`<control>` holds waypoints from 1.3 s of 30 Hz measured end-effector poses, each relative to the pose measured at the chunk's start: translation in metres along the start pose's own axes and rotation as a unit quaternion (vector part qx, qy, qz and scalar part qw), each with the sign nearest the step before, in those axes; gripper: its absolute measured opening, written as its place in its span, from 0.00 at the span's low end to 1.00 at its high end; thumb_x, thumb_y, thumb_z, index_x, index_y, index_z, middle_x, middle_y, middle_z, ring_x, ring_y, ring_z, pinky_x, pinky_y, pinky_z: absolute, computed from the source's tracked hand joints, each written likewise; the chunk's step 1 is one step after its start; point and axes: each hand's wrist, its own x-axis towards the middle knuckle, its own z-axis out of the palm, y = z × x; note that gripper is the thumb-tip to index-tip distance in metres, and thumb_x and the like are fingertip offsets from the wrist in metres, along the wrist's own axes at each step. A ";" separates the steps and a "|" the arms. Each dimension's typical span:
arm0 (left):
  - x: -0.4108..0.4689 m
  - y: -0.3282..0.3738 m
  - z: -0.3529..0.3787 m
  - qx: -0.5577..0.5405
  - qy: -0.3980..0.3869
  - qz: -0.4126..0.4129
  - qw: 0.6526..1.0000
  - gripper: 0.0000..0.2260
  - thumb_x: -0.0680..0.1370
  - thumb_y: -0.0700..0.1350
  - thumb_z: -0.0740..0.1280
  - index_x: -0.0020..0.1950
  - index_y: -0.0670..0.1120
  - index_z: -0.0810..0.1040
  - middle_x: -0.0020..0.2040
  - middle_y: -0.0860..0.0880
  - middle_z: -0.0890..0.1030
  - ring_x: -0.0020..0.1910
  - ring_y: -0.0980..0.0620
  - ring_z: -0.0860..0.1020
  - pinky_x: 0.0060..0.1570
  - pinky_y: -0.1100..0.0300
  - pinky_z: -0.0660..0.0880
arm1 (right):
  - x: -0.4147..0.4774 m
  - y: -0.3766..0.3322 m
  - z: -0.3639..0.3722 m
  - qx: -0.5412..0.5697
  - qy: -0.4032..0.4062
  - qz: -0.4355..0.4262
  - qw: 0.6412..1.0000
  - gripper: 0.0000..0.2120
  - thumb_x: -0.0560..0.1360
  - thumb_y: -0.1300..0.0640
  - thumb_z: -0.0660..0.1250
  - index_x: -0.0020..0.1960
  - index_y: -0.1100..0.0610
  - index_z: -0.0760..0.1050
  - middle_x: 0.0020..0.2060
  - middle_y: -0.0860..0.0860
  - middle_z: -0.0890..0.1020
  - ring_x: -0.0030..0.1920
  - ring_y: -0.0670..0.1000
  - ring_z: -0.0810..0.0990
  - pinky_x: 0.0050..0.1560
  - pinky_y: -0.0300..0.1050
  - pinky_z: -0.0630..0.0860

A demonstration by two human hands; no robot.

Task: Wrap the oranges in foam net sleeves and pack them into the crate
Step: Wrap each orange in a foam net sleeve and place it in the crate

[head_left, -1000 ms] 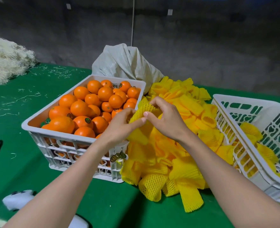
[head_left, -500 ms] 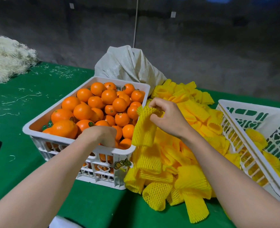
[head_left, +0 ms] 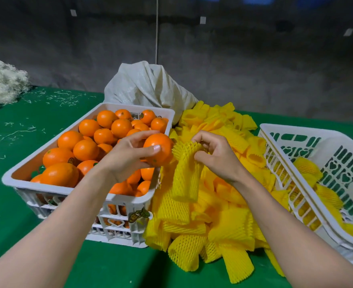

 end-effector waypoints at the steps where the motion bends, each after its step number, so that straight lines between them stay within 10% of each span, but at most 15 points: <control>1: 0.001 0.000 0.009 -0.032 -0.010 0.006 0.999 0.23 0.66 0.44 0.73 0.61 0.53 0.78 0.63 0.43 0.77 0.59 0.42 0.79 0.49 0.49 0.79 | -0.003 0.000 -0.005 0.010 0.001 0.012 1.000 0.06 0.63 0.66 0.60 0.38 0.59 0.72 0.36 0.56 0.73 0.39 0.50 0.70 0.41 0.44 0.67; 6: 0.007 -0.010 0.052 -0.164 -0.054 -0.022 0.985 0.39 0.52 0.49 0.84 0.62 0.53 0.77 0.63 0.43 0.77 0.56 0.40 0.80 0.47 0.48 0.80 | -0.025 0.003 -0.032 0.084 0.007 0.068 0.994 0.07 0.61 0.67 0.60 0.37 0.58 0.72 0.31 0.50 0.75 0.33 0.46 0.71 0.34 0.36 0.68; 10: 0.010 -0.019 0.090 -0.231 -0.076 -0.047 0.969 0.24 0.67 0.42 0.71 0.62 0.56 0.76 0.66 0.40 0.74 0.48 0.40 0.83 0.46 0.47 0.81 | -0.043 0.007 -0.051 0.135 -0.003 0.099 0.986 0.08 0.60 0.67 0.59 0.37 0.59 0.72 0.26 0.44 0.75 0.29 0.42 0.71 0.30 0.35 0.67; 21: 0.018 -0.045 0.168 -0.216 -0.050 -0.045 0.974 0.15 0.68 0.42 0.68 0.52 0.53 0.82 0.48 0.43 0.83 0.42 0.42 0.79 0.44 0.49 0.76 | -0.081 0.023 -0.094 0.114 0.054 0.144 0.982 0.18 0.70 0.79 0.58 0.39 0.57 0.74 0.27 0.46 0.77 0.28 0.43 0.73 0.32 0.36 0.69; 28: 0.022 -0.056 0.187 -0.268 -0.050 -0.066 0.960 0.43 0.52 0.43 0.81 0.66 0.42 0.72 0.53 0.39 0.80 0.47 0.41 0.79 0.47 0.49 0.75 | -0.101 0.024 -0.101 0.062 0.029 0.122 0.990 0.16 0.71 0.77 0.61 0.40 0.56 0.74 0.27 0.39 0.76 0.29 0.37 0.70 0.34 0.30 0.66; 35: 0.015 -0.069 0.208 -0.326 -0.045 -0.084 0.941 0.18 0.70 0.38 0.60 0.59 0.47 0.76 0.43 0.42 0.84 0.39 0.47 0.82 0.38 0.58 0.80 | -0.108 0.016 -0.099 0.119 -0.093 0.150 0.977 0.16 0.73 0.77 0.58 0.43 0.58 0.75 0.38 0.53 0.78 0.40 0.51 0.75 0.43 0.42 0.72; 39: 0.020 -0.077 0.196 -0.266 -0.059 -0.062 0.960 0.21 0.80 0.27 0.48 0.70 0.40 0.65 0.22 0.54 0.78 0.21 0.63 0.76 0.28 0.69 0.72 | -0.107 0.020 -0.099 0.101 -0.014 0.187 0.977 0.09 0.75 0.71 0.62 0.48 0.60 0.76 0.31 0.47 0.79 0.28 0.39 0.75 0.34 0.32 0.70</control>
